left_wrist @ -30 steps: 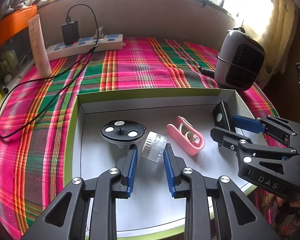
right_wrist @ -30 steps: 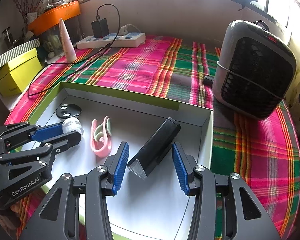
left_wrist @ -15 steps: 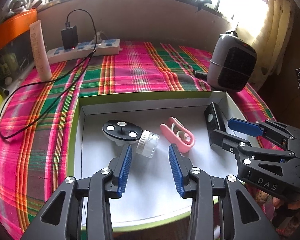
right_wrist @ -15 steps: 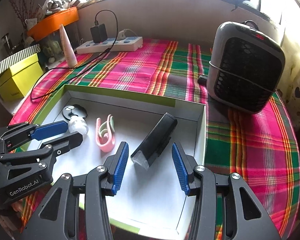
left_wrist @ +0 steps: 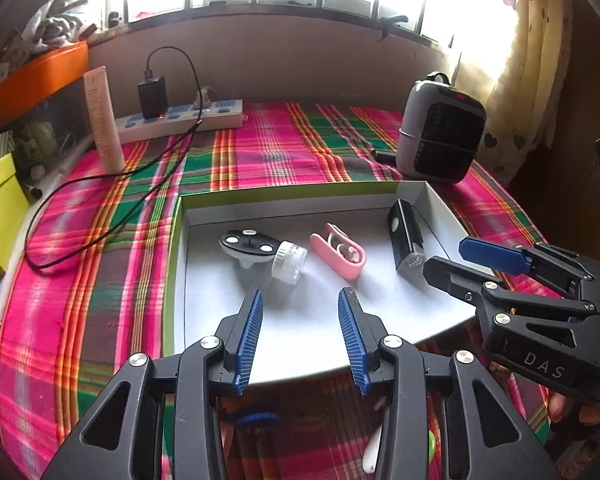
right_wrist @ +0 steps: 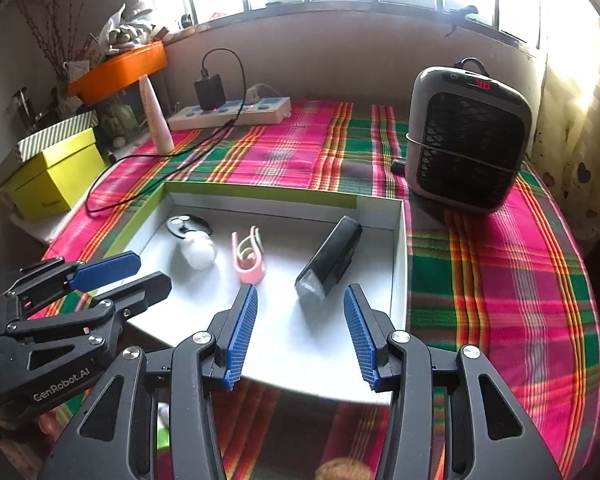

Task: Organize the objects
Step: 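Open the left tool releasing the cap while the right tool releases the flashlight, then withdraw both tools from the tray toward the remaining items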

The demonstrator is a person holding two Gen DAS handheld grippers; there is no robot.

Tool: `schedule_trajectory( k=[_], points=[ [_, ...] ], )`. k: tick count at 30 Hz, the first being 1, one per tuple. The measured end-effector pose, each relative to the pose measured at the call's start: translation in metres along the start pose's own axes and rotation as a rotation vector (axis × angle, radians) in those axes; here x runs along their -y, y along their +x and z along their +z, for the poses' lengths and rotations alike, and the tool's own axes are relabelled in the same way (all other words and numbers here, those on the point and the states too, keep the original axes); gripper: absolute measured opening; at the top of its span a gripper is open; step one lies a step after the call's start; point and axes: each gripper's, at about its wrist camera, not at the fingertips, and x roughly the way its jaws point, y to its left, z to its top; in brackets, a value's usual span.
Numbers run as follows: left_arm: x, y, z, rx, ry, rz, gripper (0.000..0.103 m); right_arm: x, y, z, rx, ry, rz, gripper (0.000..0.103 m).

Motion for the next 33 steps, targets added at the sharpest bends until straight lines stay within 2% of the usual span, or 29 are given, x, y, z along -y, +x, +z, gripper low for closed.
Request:
schedule_trajectory(
  k=[15,26,33],
  points=[
    [0.008,-0.049,-0.037,0.086,0.023,0.041,0.038,-0.019,-0.038,-0.037,0.053,0.027,0.027,0.046],
    [0.008,-0.064,-0.058,0.101,0.026,0.033,0.038,-0.031,-0.047,-0.060,0.054,0.026,0.075,0.046],
    [-0.001,-0.065,-0.071,0.082,0.010,0.023,0.038,-0.042,-0.046,-0.069,0.046,0.000,0.111,0.046]
  ],
)
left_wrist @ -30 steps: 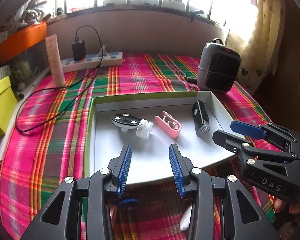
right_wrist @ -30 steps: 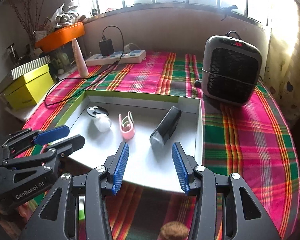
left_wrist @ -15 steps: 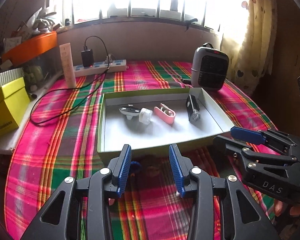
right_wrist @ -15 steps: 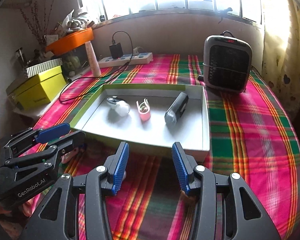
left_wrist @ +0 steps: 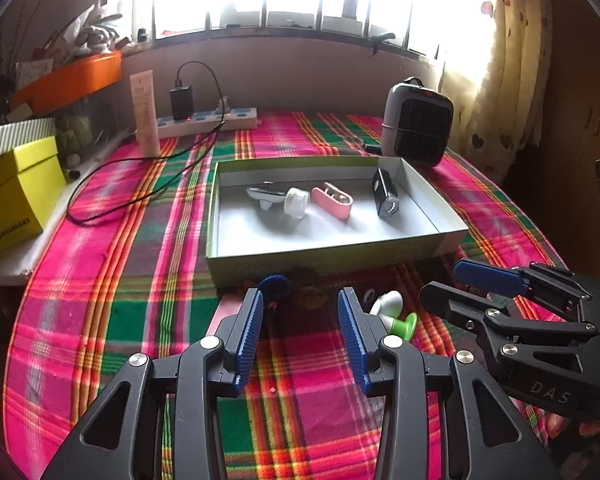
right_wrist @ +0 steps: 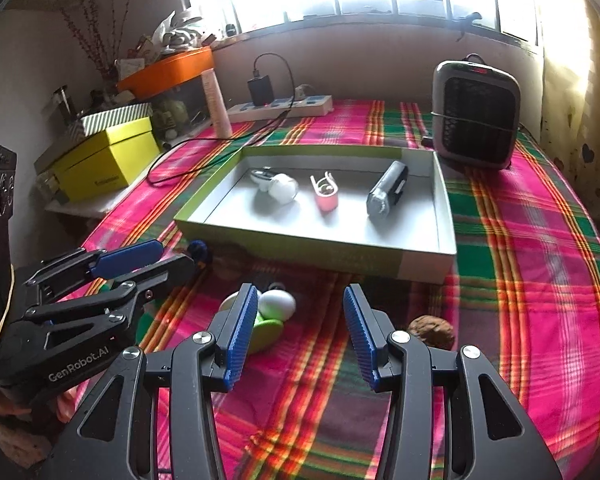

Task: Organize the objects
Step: 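Withdraw both tools from the tray toward the remaining items, then grasp the green-white spool with the right tool while the left tool grasps the pink clothespin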

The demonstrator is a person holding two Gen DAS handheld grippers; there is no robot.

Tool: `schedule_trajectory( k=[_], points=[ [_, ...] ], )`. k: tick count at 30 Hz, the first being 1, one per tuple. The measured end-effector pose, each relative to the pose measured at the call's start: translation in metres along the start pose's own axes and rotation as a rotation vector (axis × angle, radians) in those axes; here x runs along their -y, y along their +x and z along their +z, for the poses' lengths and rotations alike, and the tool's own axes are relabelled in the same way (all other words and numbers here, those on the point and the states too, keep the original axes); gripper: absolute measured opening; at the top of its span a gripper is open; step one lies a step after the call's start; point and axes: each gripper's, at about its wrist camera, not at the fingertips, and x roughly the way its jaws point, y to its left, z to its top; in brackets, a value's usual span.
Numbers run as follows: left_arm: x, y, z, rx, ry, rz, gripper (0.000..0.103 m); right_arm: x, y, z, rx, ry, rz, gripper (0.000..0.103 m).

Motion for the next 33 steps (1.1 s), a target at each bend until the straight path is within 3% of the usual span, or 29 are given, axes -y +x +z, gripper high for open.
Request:
schedule_trajectory(
  k=[10,33],
  points=[
    [-0.029,-0.004,-0.014,-0.018,-0.083,0.011,0.040,-0.010,0.005,-0.006,-0.019,-0.020,0.041,0.046],
    [-0.049,0.027,-0.021,-0.109,-0.130,0.021,0.043,-0.028,0.030,-0.012,-0.100,-0.086,0.061,0.046]
  ],
)
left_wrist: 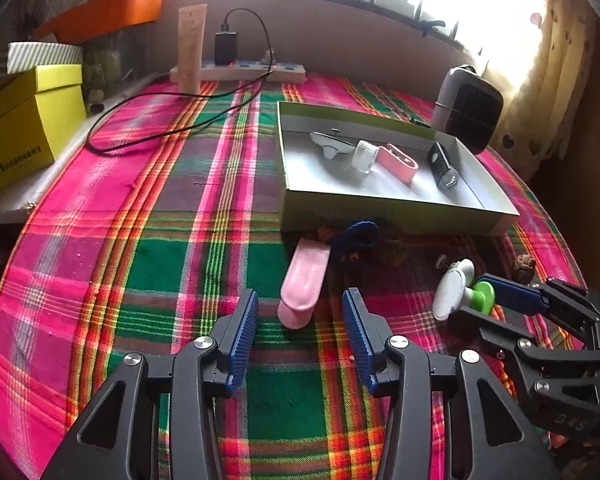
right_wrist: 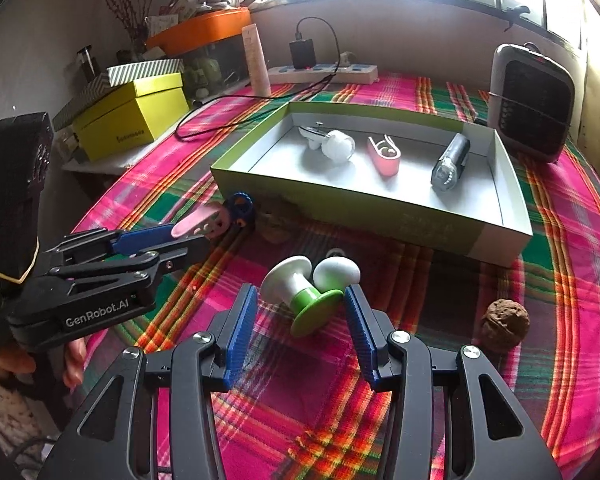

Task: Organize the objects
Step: 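Grasp the green-white spool with the right tool while the left tool grasps the pink clothespin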

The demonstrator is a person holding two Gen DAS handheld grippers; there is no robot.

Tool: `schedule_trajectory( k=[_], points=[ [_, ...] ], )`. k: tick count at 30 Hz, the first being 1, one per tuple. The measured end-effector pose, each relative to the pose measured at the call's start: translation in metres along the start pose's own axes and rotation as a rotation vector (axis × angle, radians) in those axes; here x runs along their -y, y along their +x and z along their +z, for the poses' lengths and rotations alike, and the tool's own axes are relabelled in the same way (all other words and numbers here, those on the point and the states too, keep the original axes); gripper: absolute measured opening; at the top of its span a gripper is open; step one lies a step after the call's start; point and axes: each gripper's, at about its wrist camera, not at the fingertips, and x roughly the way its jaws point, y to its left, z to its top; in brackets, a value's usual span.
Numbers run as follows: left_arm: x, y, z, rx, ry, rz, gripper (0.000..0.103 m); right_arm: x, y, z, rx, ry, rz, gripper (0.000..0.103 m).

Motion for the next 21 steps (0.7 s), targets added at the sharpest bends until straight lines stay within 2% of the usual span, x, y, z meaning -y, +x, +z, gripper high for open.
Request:
schedule_trajectory(
  k=[11,17,21],
  points=[
    [0.001,0.008,0.008,-0.008,0.024,0.006,0.043,-0.006,0.011,0.001,-0.041,-0.008,-0.019,0.046],
    [0.000,0.010,0.009,-0.007,0.025,0.006,0.043,-0.007,0.009,-0.001,-0.032,0.025,-0.062,0.046],
    [0.001,0.010,0.009,-0.006,0.024,0.007,0.043,-0.005,0.005,-0.002,-0.019,0.062,-0.060,0.046]
  ],
)
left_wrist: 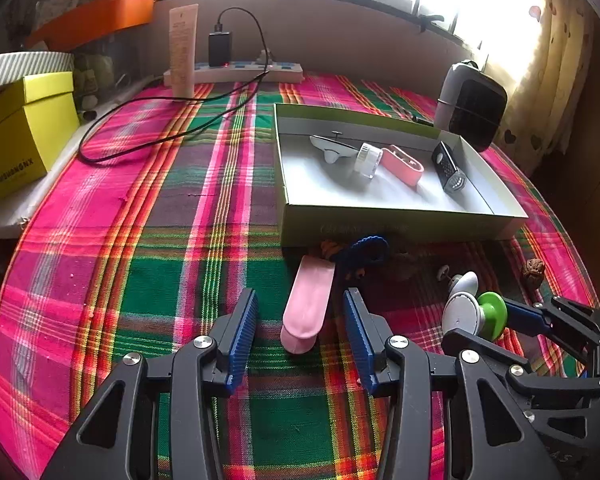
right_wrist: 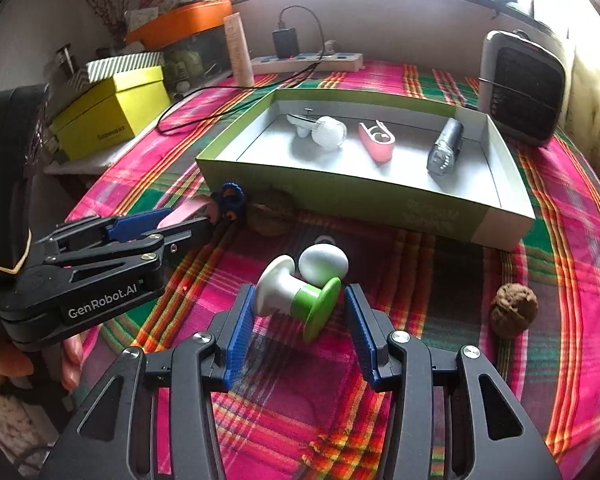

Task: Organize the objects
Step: 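Grasp the green-white spool with the right tool while the left tool grasps the pink clothespin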

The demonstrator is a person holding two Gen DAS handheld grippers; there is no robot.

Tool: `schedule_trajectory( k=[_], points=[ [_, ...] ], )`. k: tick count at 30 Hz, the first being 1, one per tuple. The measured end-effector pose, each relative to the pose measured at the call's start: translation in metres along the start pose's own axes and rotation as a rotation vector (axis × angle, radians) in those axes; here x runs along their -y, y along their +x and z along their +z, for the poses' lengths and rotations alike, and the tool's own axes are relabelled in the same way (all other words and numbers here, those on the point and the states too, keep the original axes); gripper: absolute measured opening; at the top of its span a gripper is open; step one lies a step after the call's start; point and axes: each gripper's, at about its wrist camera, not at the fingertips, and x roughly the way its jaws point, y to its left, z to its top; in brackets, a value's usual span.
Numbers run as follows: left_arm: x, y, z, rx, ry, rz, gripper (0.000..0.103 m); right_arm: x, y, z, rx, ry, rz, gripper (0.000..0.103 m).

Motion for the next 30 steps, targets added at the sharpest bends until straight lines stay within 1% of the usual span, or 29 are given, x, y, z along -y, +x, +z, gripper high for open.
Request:
schedule_trajectory(
  k=[4,10,11,12,13,14,15,19,21,23,30],
  points=[
    [-0.001,0.000,0.001,0.001,-0.005,-0.003,0.043,0.001,-0.004,-0.001,0.014,0.023,-0.021,0.046],
    [0.003,0.004,0.003,0.000,0.006,0.014,0.042,0.002,-0.006,-0.003,0.024,0.042,-0.018,0.046],
    [0.003,0.004,0.003,0.000,0.003,0.014,0.041,0.003,-0.006,-0.003,0.026,0.046,-0.016,0.046],
    [0.003,0.004,0.003,0.001,0.000,0.015,0.036,0.003,-0.006,-0.003,0.027,0.048,-0.016,0.046],
    [0.002,0.004,0.004,0.001,-0.003,0.019,0.033,0.003,-0.007,-0.003,0.031,0.049,-0.014,0.043],
    [0.001,0.004,0.004,0.001,-0.006,0.020,0.027,0.003,-0.007,-0.003,0.035,0.049,-0.009,0.041],
    [0.000,0.004,0.005,0.001,-0.010,0.020,0.025,0.002,-0.008,-0.004,0.038,0.047,-0.007,0.038],
    [-0.001,0.004,0.005,0.002,-0.016,0.016,0.022,0.000,-0.009,-0.004,0.043,0.038,-0.010,0.037],
    [-0.001,0.004,0.005,0.001,-0.014,0.015,0.018,0.000,-0.009,-0.004,0.045,0.037,-0.008,0.037],
    [-0.001,0.004,0.004,0.001,-0.016,0.013,0.016,0.000,-0.010,-0.005,0.048,0.035,-0.009,0.036],
    [0.000,0.002,0.002,0.002,-0.012,0.016,0.016,0.001,-0.013,-0.007,0.059,0.041,0.001,0.035]
  ],
)
